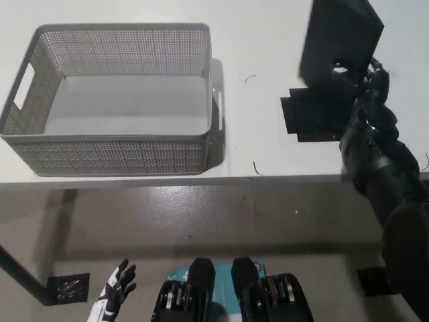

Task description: A notebook is kept standing on the table on the right hand side and a container is kept on the left hand side and the robot uses its right hand to grab the notebook and places it in the container

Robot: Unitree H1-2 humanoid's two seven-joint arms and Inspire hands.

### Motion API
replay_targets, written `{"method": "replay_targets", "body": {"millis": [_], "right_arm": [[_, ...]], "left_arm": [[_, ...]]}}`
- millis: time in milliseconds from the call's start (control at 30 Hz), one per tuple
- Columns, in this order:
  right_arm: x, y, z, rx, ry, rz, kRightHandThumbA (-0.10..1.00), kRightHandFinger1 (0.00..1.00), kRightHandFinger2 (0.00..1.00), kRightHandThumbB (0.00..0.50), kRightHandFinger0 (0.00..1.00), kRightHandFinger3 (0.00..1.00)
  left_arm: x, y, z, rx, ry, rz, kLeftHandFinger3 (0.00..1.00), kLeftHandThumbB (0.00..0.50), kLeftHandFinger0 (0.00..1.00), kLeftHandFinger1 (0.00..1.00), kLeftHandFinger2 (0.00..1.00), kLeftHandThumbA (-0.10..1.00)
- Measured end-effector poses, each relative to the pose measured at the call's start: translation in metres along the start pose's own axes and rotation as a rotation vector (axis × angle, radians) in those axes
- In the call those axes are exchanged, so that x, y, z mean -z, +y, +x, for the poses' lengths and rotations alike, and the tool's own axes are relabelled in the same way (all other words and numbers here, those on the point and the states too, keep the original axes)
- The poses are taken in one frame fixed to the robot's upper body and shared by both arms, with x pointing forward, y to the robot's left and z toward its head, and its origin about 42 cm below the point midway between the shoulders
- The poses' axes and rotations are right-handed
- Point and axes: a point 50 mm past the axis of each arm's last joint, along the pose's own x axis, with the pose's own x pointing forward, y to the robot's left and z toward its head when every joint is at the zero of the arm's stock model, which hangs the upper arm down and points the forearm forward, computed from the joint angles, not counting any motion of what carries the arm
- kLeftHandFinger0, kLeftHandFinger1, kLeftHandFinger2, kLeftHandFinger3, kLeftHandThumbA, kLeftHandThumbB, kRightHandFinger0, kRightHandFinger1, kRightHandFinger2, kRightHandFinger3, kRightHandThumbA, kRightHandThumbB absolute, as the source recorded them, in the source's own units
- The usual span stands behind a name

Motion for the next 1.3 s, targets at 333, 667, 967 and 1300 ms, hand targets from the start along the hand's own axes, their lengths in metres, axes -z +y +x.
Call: {"method": "replay_targets", "body": {"millis": [333,667,967,1300], "right_arm": [[0.032,-0.009,-0.008,0.036,0.021,0.014,-0.1,0.2,0.72,0.136,0.0,0.75],[0.004,0.011,-0.014,-0.035,-0.095,0.176,-0.1,0.16,0.63,0.121,0.0,0.64],[-0.004,0.028,-0.042,-0.106,-0.179,0.272,-0.1,0.26,0.72,0.07,0.0,0.82],[-0.047,0.078,-0.09,-0.297,-0.315,0.31,-0.1,0.35,0.75,0.082,0.0,0.79]], "left_arm": [[0.002,0.0,-0.004,0.001,0.011,-0.003,1.0,0.249,1.0,1.0,1.0,1.0],[0.003,0.0,-0.005,0.002,0.016,-0.003,1.0,0.227,1.0,1.0,1.0,1.0],[0.005,0.0,-0.005,0.002,0.023,-0.003,1.0,0.212,1.0,1.0,1.0,1.0],[0.008,-0.002,-0.008,0.016,0.035,-0.006,1.0,0.216,1.0,1.0,1.0,1.0]]}}
